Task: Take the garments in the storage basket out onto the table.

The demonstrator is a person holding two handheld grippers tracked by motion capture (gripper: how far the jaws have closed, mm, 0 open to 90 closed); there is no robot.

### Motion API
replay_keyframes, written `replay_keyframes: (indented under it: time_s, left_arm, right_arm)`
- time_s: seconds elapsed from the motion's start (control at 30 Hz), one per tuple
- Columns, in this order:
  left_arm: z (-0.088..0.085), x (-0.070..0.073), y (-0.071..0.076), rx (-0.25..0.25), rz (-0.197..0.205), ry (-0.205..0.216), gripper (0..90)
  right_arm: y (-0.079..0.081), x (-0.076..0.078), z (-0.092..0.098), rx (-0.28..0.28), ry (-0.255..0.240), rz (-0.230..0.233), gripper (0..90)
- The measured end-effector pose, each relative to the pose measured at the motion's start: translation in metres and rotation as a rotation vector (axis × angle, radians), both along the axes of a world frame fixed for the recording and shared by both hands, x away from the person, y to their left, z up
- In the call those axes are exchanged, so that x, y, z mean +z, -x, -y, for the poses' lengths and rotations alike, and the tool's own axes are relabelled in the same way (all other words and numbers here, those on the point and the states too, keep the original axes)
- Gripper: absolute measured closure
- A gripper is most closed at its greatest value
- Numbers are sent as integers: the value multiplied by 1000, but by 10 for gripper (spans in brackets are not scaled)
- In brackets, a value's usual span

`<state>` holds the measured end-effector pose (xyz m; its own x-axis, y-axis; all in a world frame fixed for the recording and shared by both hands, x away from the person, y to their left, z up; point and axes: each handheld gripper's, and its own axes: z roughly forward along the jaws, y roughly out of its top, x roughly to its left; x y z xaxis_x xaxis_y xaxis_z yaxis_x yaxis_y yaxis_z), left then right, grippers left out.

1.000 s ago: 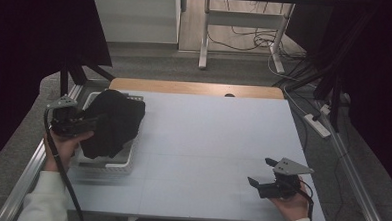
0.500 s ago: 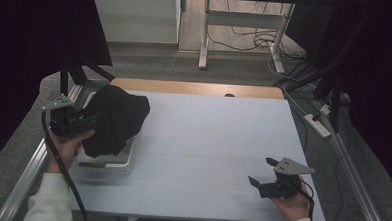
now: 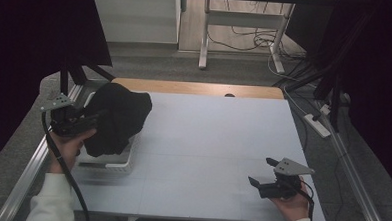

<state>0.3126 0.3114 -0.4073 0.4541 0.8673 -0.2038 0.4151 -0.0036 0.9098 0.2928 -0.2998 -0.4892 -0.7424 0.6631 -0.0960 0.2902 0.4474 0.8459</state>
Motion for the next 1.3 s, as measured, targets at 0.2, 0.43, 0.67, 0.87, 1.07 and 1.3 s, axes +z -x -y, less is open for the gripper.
replay_keyframes:
  time_s: [0.2,0.43,0.67,0.87,1.07,1.3]
  left_arm:
    - [1,4,2,1,16,14,460]
    - [3,7,3,-3,33,27,460]
    - [8,15,5,-11,66,42,461]
    - [12,21,7,-21,87,56,460]
    - [16,23,8,-26,96,56,460]
    - [21,26,9,-35,109,65,461]
  right_arm:
    - [0,0,0,-2,-3,1,73]
    - [0,-1,0,0,-1,-1,73]
    - [0,-1,0,-1,3,-4,73]
    - [0,-1,0,-2,1,-3,73]
    - [-1,-1,0,-2,1,-3,73]
    - [-1,-1,0,-5,2,-3,73]
